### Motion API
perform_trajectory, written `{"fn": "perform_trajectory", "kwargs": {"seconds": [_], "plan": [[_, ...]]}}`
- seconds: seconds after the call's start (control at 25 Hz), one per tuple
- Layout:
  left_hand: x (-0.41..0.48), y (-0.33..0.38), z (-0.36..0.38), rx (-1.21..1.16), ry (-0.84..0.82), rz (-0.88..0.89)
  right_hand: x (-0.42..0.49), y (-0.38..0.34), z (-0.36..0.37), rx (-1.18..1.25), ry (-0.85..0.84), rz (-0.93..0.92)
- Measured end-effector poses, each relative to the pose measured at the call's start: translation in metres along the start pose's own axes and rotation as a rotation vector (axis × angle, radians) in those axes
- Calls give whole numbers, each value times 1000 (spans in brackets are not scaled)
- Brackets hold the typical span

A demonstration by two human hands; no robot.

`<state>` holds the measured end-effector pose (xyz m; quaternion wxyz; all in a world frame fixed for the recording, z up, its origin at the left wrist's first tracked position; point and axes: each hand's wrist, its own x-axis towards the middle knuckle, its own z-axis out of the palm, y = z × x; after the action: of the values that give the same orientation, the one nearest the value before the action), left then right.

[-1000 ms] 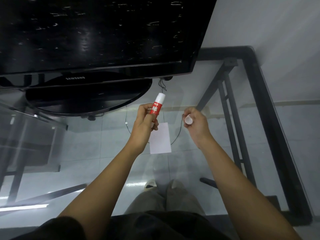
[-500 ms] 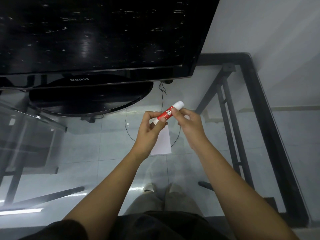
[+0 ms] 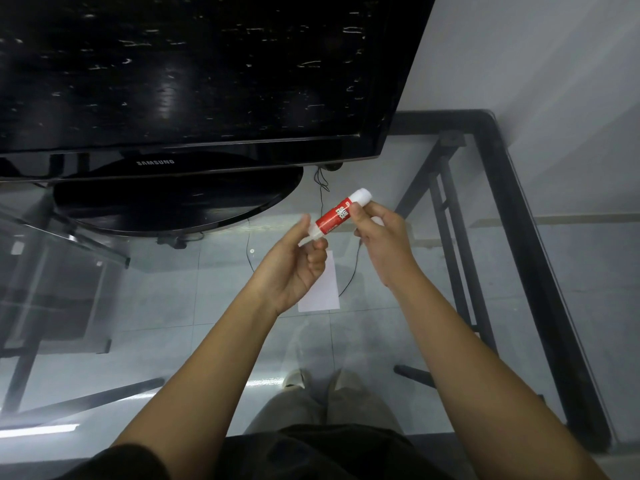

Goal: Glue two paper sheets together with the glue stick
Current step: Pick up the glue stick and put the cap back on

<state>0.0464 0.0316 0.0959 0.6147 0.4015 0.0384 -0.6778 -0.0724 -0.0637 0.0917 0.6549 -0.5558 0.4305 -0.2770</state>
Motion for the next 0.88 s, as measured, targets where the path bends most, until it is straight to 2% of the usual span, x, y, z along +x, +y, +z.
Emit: {"fn": "perform_trajectory", "kwargs": {"seconds": [0.08,0.12,0.16,0.28,0.32,0.36,0.4,0.52,0.6,0.64,0.72,0.8,0.84,0.88], "plan": [[-1,-5,4,247,88,172,0,0,0,31,13,-12],[0,-6,4,328,119,173,0,0,0,39,17,-7],[0,-4,4,341,137,106,0,-1,1,42,17,-4],[-2,4,6,136,102,-256,0,-2,4,26,-23,-18],[-2,5,7,113,109,-295,0,-3,5,22,-29,-20],[-2,5,8,138,126,-269,-1,-3,5,27,-24,-21],[-2,4,8,187,143,-172,-1,-3,5,39,-12,-23],[-4,1,8,397,130,234,-1,-1,5,78,39,-7],[-4,0,8,578,155,315,-1,0,7,98,45,13],[-4,1,8,636,193,299,0,-1,8,101,42,20],[-4,7,10,541,226,108,0,-2,9,91,17,9],[-8,17,12,179,59,-263,0,-5,9,91,-28,-14],[-9,22,9,40,-49,-396,0,-6,9,91,-51,-22],[-11,24,6,-19,-119,-456,-1,-7,9,86,-70,-30]]}}
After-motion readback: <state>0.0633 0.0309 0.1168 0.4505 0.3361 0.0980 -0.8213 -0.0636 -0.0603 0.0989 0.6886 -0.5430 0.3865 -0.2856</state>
